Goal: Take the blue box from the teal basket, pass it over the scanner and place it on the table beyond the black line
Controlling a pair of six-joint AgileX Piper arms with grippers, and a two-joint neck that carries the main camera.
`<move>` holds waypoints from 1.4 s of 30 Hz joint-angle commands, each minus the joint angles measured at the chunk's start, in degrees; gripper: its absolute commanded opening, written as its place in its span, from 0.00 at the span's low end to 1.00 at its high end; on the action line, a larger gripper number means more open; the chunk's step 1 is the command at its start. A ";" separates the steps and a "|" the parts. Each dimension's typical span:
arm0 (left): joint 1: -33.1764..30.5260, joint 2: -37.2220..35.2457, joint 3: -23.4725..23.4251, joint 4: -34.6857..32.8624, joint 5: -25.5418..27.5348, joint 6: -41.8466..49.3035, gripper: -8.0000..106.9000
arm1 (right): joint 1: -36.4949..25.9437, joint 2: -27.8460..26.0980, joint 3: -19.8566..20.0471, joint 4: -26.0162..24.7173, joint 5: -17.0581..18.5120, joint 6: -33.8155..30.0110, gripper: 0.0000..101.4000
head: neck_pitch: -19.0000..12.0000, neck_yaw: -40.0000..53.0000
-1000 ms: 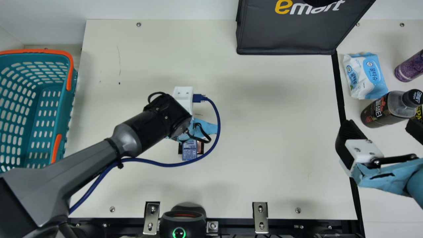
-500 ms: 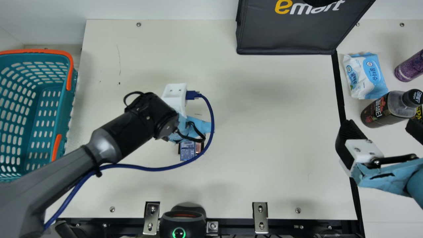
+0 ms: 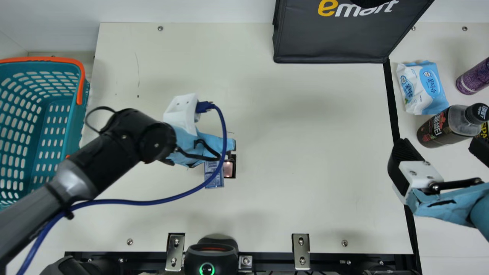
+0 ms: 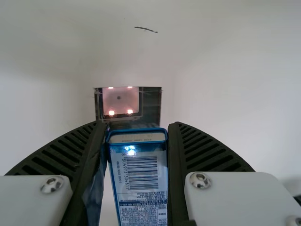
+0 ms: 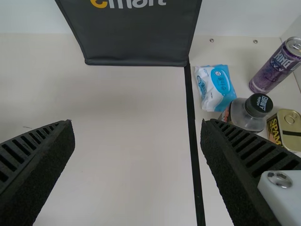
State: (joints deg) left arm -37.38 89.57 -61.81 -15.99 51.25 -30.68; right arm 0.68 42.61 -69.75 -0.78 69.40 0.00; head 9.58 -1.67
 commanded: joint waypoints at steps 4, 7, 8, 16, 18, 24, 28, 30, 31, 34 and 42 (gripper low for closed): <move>4.09 -3.70 3.16 -9.22 -0.56 7.09 0.00 | 0.00 0.00 0.00 0.00 0.00 0.00 0.94 | -1.66 0.09; 6.66 -5.66 4.98 -14.04 -0.46 11.10 0.00 | 0.00 0.00 0.00 0.00 0.00 0.00 0.94 | -1.66 0.09; 7.59 -6.27 5.57 -15.65 -0.32 12.50 0.00 | 0.00 0.00 0.00 0.00 0.00 0.00 0.94 | -1.66 0.09; 14.79 -10.18 9.79 -27.20 1.73 23.50 0.00 | 0.00 0.00 0.00 0.00 0.00 0.00 0.94 | -1.66 0.09; 16.48 -10.92 10.66 -29.70 2.51 26.08 0.00 | 0.00 0.00 0.00 0.00 0.00 0.00 0.94 | -1.66 0.09; 21.54 -12.49 13.14 -36.28 5.19 33.59 0.00 | 0.00 0.00 0.00 0.00 0.00 0.00 0.94 | -1.66 0.09; 24.44 -13.48 14.50 -39.35 7.10 37.80 0.00 | 0.00 0.00 0.00 0.00 0.00 0.00 0.94 | -1.66 0.09; 25.77 -14.07 15.12 -40.91 8.12 39.76 0.00 | 0.00 0.00 0.00 0.00 0.00 0.00 0.94 | -1.66 0.09; 26.34 -14.38 15.40 -41.67 8.61 40.62 0.00 | 0.00 0.00 0.00 0.00 0.00 0.00 0.94 | -1.66 0.09; 28.05 -15.20 16.32 -43.93 10.04 43.23 0.00 | 0.00 0.00 0.00 0.00 0.00 0.00 0.94 | -1.66 0.09; 31.72 -16.47 18.93 -49.36 13.65 48.26 0.00 | 0.00 0.00 0.00 0.00 0.00 0.00 0.94 | -1.66 0.09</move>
State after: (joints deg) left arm -6.20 73.22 -43.17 -64.33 64.35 16.96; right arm 0.68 42.61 -69.75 -0.78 69.40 0.00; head 9.58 -1.67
